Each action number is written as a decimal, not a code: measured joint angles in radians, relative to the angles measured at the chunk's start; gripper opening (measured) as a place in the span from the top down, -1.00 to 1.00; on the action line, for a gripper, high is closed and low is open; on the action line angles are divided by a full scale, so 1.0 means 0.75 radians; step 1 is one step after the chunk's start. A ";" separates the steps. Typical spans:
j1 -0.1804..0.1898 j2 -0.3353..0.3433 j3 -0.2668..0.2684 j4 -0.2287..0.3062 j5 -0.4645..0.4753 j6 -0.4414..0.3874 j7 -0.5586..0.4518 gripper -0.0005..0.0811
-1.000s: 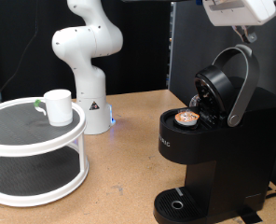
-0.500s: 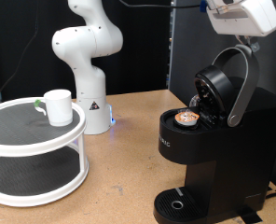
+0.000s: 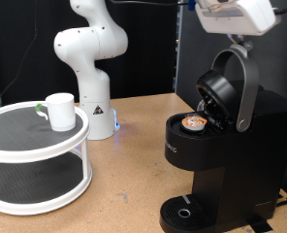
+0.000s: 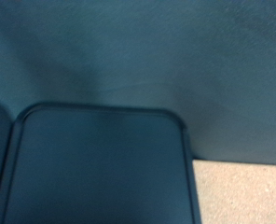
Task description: Make a cup of coffee with the keurig machine
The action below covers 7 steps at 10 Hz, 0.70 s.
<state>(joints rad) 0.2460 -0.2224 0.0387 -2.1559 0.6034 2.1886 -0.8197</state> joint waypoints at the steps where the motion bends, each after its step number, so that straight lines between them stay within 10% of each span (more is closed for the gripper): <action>1: -0.011 -0.024 -0.021 -0.030 -0.003 -0.015 -0.032 0.97; 7: -0.083 -0.065 -0.086 -0.122 -0.075 -0.029 -0.057 0.97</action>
<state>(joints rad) 0.1840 -0.2708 -0.0261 -2.2477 0.5475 2.1668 -0.8624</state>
